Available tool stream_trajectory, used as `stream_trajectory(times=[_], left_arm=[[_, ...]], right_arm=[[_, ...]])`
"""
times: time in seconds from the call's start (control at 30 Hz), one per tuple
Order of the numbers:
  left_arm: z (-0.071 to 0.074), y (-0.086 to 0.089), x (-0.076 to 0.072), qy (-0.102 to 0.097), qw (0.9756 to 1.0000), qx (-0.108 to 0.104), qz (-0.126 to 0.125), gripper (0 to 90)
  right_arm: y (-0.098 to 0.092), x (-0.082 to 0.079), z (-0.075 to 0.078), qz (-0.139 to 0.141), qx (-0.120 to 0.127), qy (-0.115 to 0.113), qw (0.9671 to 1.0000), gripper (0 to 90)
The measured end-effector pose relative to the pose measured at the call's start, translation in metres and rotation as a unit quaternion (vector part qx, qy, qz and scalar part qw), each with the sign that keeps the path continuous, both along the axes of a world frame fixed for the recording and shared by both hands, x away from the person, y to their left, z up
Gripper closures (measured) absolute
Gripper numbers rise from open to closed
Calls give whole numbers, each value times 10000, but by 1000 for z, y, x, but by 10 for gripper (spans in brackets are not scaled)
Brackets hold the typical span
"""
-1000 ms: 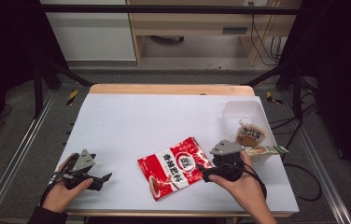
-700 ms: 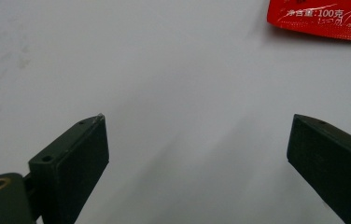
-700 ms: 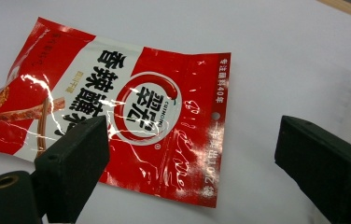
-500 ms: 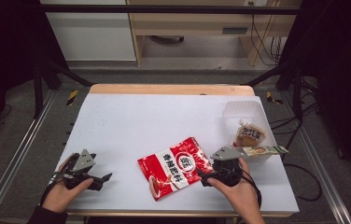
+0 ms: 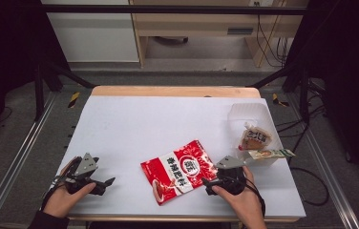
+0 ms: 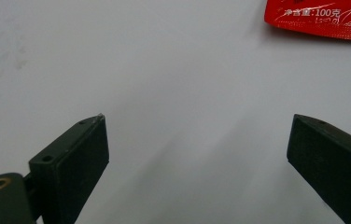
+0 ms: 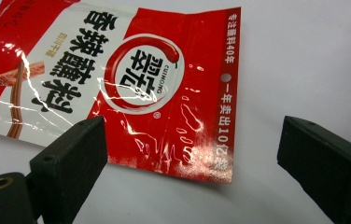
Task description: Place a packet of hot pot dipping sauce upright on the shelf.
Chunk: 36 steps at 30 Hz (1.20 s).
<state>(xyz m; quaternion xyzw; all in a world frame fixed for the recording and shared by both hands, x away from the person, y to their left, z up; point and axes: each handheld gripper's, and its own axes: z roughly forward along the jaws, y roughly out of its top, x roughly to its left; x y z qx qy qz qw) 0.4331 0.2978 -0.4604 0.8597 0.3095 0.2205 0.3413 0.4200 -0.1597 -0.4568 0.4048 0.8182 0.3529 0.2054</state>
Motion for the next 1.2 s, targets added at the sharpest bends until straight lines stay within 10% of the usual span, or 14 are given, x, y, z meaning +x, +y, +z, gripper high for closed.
stream_trajectory(times=[0.7,1.2], left_arm=[[-1,-2,0,22,10000,34,-74,54],[-1,-3,0,26,10000,39,-76,54]], right_arm=[[1,14,-22,-64,264,730,9970,109],[8,4,-10,151,735,491,9960,158]])
